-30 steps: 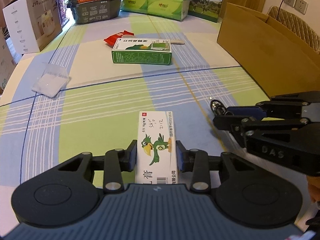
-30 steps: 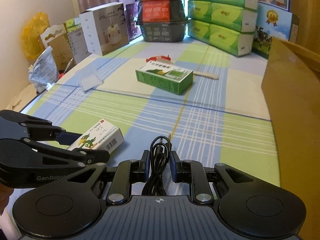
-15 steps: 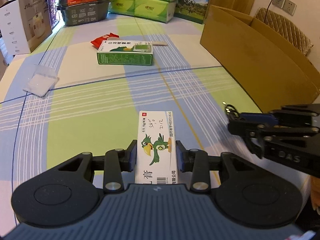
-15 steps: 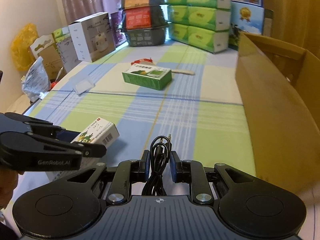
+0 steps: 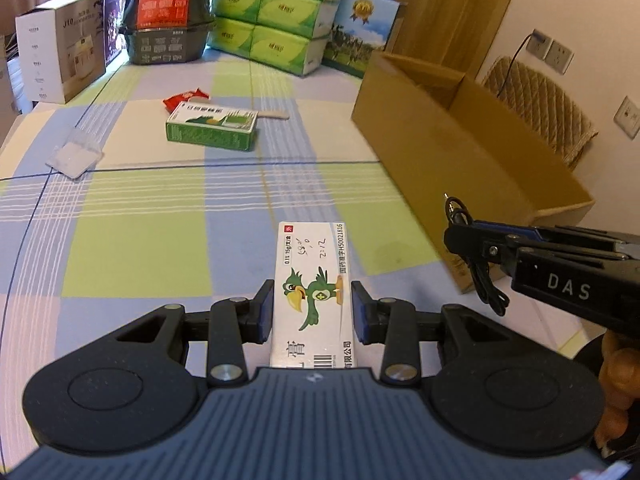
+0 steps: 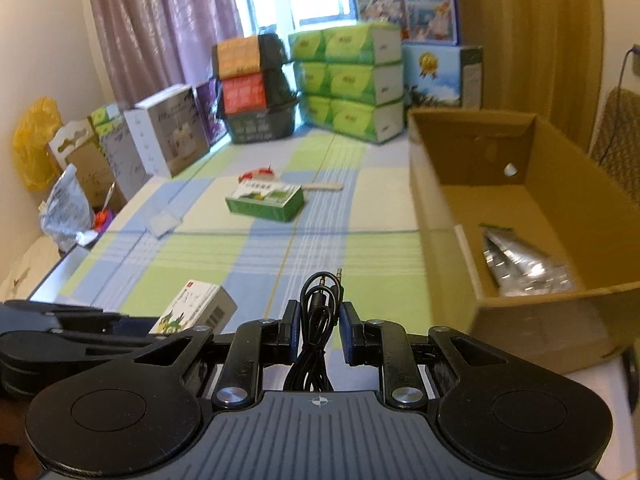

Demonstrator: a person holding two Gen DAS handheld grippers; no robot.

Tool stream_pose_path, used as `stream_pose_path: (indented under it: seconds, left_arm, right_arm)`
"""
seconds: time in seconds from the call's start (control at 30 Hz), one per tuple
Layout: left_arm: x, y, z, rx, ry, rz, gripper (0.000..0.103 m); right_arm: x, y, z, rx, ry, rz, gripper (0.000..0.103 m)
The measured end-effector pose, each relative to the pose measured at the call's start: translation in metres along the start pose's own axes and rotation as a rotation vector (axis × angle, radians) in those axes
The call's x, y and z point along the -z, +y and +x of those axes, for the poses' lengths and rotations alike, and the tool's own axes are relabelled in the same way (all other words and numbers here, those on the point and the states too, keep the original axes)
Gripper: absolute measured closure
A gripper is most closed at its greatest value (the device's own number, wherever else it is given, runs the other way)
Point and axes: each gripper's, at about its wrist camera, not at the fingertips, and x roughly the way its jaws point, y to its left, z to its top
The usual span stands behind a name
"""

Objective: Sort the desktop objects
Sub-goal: 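Lower ointment box into cardboard box and open left tool while right tool drops cable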

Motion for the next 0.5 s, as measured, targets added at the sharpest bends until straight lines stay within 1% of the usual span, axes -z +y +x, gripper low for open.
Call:
stream_pose_path:
  seconds: [0.27, 0.5]
  left_arm:
    - [-0.011, -0.044, -0.028, 0.017, -0.040, 0.049, 0.070]
    - [-0.024, -0.083, -0.035, 0.051, -0.063, 0.108, 0.070]
  right_arm:
    - [-0.010, -0.021, -0.048, 0.030, -0.072, 0.029, 0.086]
    - [-0.020, -0.049, -0.081, 0.079, -0.129, 0.052, 0.086]
